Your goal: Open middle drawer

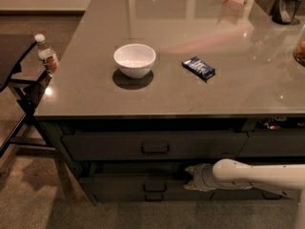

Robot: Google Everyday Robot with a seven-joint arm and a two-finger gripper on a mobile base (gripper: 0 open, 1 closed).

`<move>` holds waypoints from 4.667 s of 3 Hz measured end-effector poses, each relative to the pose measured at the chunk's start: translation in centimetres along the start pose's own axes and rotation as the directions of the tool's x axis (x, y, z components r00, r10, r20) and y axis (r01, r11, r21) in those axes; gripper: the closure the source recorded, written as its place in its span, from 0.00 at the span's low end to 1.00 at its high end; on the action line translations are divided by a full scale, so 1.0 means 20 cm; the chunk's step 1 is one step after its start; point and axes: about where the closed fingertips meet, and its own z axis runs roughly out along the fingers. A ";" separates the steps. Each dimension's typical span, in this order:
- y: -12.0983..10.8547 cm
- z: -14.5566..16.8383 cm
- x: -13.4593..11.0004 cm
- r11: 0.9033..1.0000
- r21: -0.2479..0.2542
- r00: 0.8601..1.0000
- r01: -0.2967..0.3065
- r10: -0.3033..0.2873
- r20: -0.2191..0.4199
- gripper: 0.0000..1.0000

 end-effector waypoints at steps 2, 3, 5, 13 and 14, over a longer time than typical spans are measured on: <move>0.00 0.00 0.00 1.000 0.000 1.000 0.000 0.000 0.000 0.53; 0.00 0.00 0.00 1.000 0.000 1.000 0.000 0.000 0.000 0.57; 0.24 -0.04 0.04 1.000 -0.013 0.999 -0.002 0.003 0.053 1.00; 0.33 -0.12 0.04 1.000 0.016 0.998 0.016 -0.017 0.065 0.58; 0.43 -0.14 0.07 1.000 0.026 0.996 0.008 -0.010 0.087 0.81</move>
Offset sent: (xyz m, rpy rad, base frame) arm 0.0000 0.0000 0.0000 0.0000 0.0000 0.0000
